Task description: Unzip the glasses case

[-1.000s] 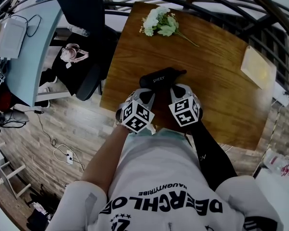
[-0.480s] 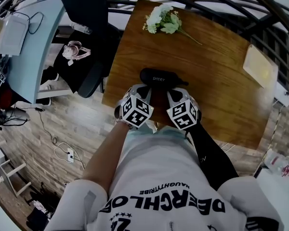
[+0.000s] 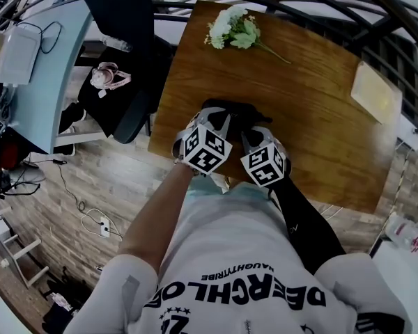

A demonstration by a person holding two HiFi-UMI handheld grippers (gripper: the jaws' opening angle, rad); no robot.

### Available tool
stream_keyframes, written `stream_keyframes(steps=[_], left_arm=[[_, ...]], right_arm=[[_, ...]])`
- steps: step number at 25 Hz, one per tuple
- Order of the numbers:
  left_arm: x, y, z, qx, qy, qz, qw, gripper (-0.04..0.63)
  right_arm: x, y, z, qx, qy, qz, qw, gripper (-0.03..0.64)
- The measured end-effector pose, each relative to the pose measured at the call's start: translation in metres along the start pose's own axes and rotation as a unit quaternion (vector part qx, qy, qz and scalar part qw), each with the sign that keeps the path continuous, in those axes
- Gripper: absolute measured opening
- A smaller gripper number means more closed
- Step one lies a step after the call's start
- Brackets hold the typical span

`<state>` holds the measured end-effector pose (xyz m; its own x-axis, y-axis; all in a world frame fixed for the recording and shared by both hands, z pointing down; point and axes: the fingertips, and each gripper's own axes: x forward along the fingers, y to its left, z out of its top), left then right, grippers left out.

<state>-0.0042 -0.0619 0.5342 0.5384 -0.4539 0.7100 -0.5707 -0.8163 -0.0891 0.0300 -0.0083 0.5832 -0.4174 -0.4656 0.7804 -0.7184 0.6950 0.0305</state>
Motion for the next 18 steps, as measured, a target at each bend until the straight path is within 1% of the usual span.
stream_keyframes(steps=[2, 3, 4, 7, 13, 18], left_arm=[[0.0003, 0.0006, -0.0044, -0.041, -0.016, -0.003, 0.9990, 0.002], [-0.0007, 0.0004, -0.0053, -0.054, -0.023, -0.004, 0.9983, 0.003], [-0.0013, -0.0001, -0.0058, -0.058, -0.025, -0.003, 0.9980, 0.003], [-0.0010, -0.0008, -0.0056, -0.056, -0.023, 0.001, 0.9982, 0.003], [0.0010, 0.0019, -0.0068, -0.063, -0.023, -0.004, 0.9977, 0.003], [-0.0002, 0.0013, -0.0066, -0.061, -0.026, -0.006, 0.9978, 0.003]], right_arm=[[0.0006, 0.0005, -0.0001, 0.000, 0.001, 0.001, 1.000, 0.029], [0.0011, 0.0009, -0.0010, 0.000, 0.002, 0.002, 1.000, 0.029], [0.0017, 0.0012, -0.0018, 0.000, 0.002, 0.003, 1.000, 0.029], [0.0012, 0.0012, -0.0021, 0.002, 0.002, 0.002, 1.000, 0.029], [0.0030, -0.0016, -0.0035, 0.004, 0.005, -0.003, 1.000, 0.029], [0.0015, -0.0031, -0.0048, 0.006, 0.006, -0.011, 1.000, 0.029]])
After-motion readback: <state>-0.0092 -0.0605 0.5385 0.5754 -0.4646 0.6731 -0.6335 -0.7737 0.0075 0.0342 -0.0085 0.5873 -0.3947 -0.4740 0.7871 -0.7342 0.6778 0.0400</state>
